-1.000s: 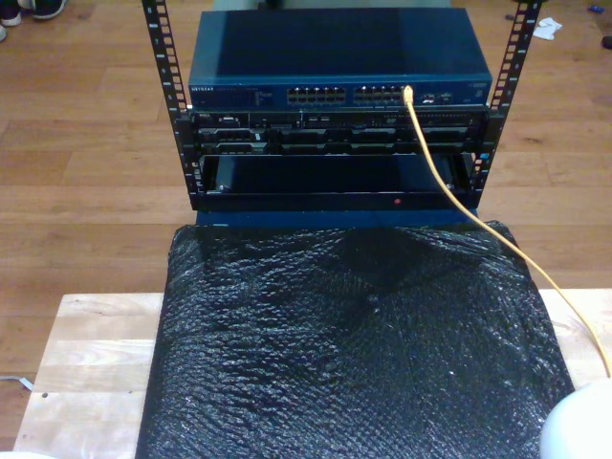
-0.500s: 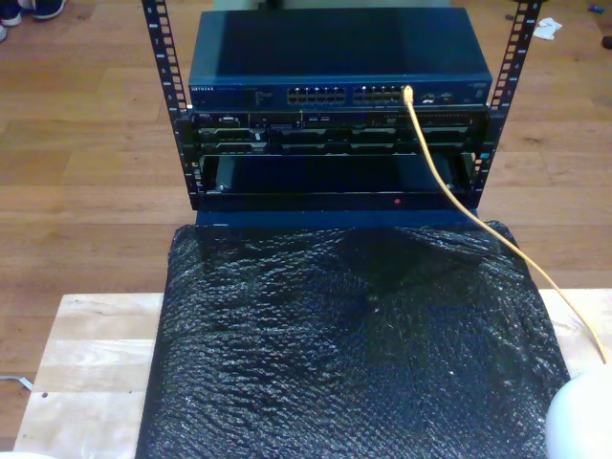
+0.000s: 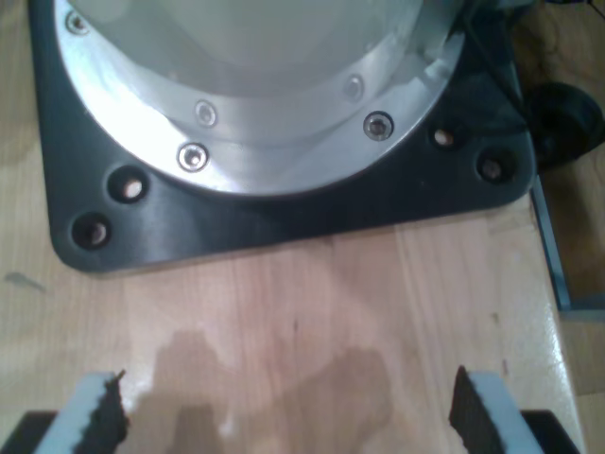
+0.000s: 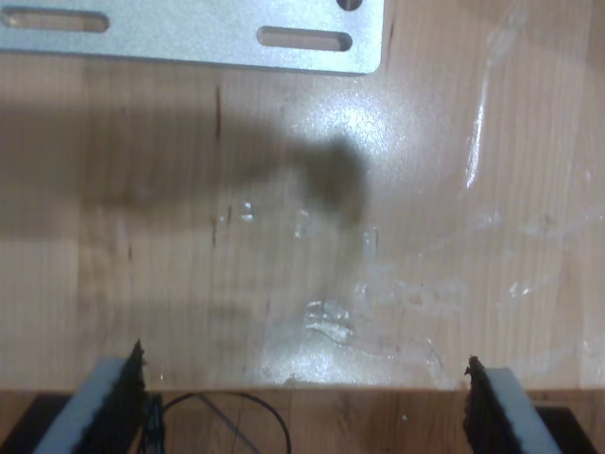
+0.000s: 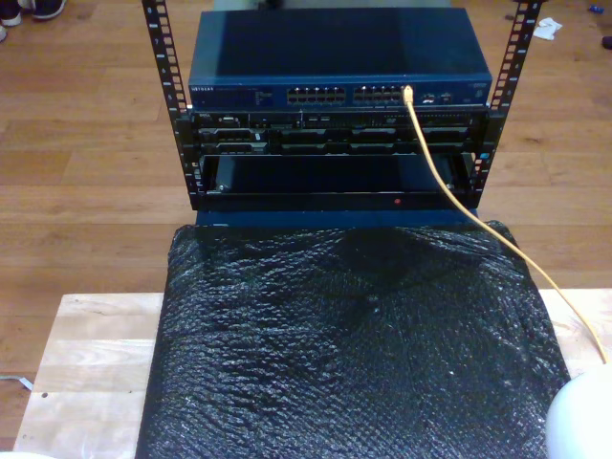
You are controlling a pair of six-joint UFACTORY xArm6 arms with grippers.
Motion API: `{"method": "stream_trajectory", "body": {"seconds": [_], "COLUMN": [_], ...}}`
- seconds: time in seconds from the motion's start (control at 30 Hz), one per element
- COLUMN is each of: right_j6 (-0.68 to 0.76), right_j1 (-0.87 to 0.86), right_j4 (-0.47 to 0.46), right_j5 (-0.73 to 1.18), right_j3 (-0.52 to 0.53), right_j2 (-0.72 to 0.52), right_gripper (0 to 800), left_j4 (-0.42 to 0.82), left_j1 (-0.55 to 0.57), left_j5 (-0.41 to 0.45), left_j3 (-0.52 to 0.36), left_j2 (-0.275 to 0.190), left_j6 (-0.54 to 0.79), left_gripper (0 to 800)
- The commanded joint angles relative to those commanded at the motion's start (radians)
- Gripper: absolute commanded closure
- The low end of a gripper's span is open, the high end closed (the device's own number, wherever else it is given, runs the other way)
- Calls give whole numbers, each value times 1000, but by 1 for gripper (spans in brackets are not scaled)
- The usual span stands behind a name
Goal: Grab the cable and plug it in
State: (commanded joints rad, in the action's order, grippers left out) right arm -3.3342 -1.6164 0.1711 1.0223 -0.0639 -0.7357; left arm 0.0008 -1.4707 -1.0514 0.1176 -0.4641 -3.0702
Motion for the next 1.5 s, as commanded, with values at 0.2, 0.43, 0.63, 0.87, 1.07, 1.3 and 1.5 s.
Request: {"method": "stream_trajectory", "body": {"seconds": [0.2,0.43,0.63,0.87,1.07,1.3,1.5], "right_j6": [0,2,5,5,5,5,5], "right_j1": [-2,-2,-2,-2,-2,-2,-2], "right_j4": [0,6,11,12,12,12,12], "right_j5": [-41,-97,-133,-135,-135,-135,-135], "right_j3": [37,74,92,94,94,94,94], "right_j2": [3,20,17,15,15,15,15], "right_gripper": [3,2,2,2,2,1,2], "left_j4": [0,0,0,0,0,-2,-2], "left_j1": [0,0,0,0,0,0,0], "left_j5": [0,0,0,0,0,0,0], "left_j3": [0,0,0,0,0,0,0], "left_j2": [0,0,0,0,0,0,0], "left_j6": [0,2,0,2,2,0,0], "left_gripper": [0,0,0,0,0,0,0]}}
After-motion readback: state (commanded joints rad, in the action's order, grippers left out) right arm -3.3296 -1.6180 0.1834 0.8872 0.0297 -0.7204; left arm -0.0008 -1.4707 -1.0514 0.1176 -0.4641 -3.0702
